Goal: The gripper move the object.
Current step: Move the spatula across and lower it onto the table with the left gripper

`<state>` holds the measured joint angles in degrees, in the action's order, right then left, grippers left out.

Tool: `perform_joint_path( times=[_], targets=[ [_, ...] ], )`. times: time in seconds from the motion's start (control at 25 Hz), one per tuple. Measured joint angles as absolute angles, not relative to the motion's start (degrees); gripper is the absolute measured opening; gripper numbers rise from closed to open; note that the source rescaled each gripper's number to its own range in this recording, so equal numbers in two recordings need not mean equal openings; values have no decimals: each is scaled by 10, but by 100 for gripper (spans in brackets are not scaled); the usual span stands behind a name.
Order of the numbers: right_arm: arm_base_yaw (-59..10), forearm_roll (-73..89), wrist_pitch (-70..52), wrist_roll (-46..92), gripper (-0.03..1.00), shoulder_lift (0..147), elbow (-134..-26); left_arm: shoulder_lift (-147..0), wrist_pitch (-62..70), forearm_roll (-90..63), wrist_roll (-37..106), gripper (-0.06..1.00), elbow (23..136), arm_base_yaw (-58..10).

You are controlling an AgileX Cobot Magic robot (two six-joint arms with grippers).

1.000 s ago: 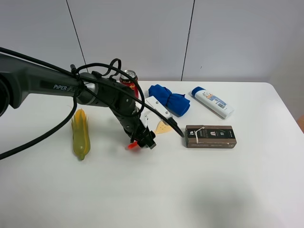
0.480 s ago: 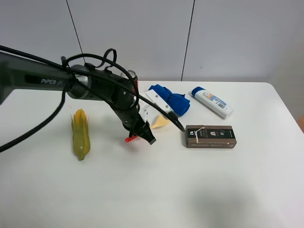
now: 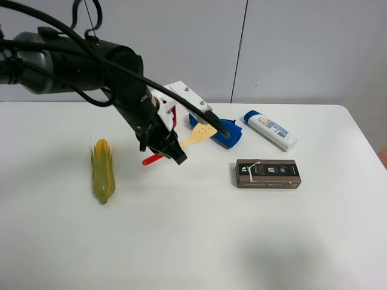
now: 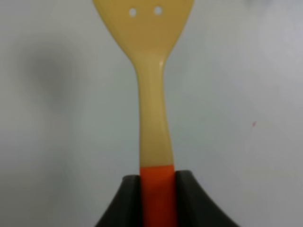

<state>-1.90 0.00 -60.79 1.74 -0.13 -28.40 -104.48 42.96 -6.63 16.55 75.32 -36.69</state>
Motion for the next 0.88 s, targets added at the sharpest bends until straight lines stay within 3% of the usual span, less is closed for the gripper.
perform_joint_path(
  times=[0.4, 0.64, 0.88],
  targets=[
    [-19, 0, -608, 17, 100, -1, -284, -985, 488, -27, -47, 0, 733, -222],
    [-19, 0, -608, 17, 100, -1, -284, -883, 426, -20, -60, 0, 576, -150],
    [-19, 0, -608, 17, 100, -1, -284, -790, 405, -19, -28, 0, 452, -151]
  ],
)
